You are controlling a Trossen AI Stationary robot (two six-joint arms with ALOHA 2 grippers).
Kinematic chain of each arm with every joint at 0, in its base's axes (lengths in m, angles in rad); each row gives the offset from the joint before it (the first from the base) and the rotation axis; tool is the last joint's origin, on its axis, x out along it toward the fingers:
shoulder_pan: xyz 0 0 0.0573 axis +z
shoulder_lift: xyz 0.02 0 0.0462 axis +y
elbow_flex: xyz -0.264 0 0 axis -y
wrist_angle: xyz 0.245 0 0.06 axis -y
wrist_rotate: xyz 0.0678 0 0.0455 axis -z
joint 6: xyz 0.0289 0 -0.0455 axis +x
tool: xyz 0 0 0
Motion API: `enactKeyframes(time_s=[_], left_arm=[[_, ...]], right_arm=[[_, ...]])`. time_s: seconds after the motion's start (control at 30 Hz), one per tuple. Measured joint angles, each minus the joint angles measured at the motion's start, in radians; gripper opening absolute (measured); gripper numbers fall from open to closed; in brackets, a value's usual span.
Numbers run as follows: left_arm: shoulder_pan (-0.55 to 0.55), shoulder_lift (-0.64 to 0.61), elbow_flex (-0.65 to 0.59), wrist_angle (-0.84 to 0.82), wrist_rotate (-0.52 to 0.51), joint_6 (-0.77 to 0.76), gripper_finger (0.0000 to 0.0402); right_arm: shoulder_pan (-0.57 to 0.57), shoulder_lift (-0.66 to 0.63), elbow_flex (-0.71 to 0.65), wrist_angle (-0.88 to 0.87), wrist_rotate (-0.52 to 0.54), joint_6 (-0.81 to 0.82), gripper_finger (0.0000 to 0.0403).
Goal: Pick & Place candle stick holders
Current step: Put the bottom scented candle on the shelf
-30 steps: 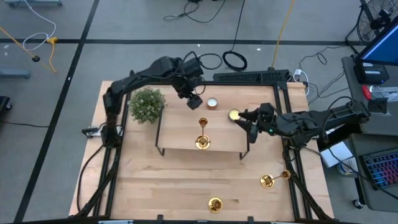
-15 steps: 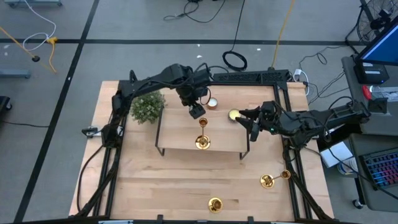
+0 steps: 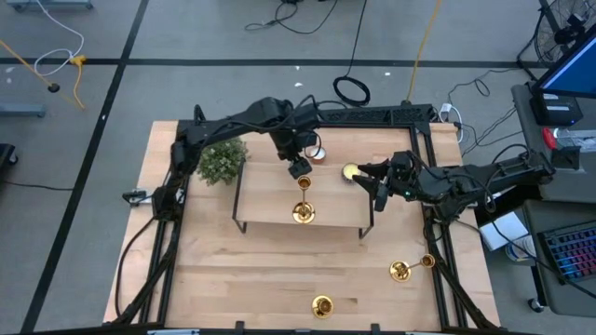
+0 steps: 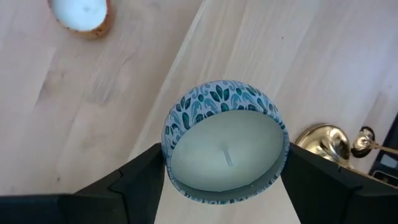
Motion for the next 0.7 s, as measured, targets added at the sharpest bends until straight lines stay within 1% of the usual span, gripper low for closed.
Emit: enactKeyframes(time_s=[0.27, 0.7], left_arm=[[0.000, 0.028, 0.000, 0.024, 0.035, 0.016, 0.0280], [0.001, 0.032, 0.000, 0.027, 0.009, 0.045, 0.0280]], right_arm=[[0.000, 0.000, 0.000, 0.000, 0.003, 0.000, 0.0200], [0.000, 0.000, 0.000, 0.000, 0.004, 0.002, 0.0200]])
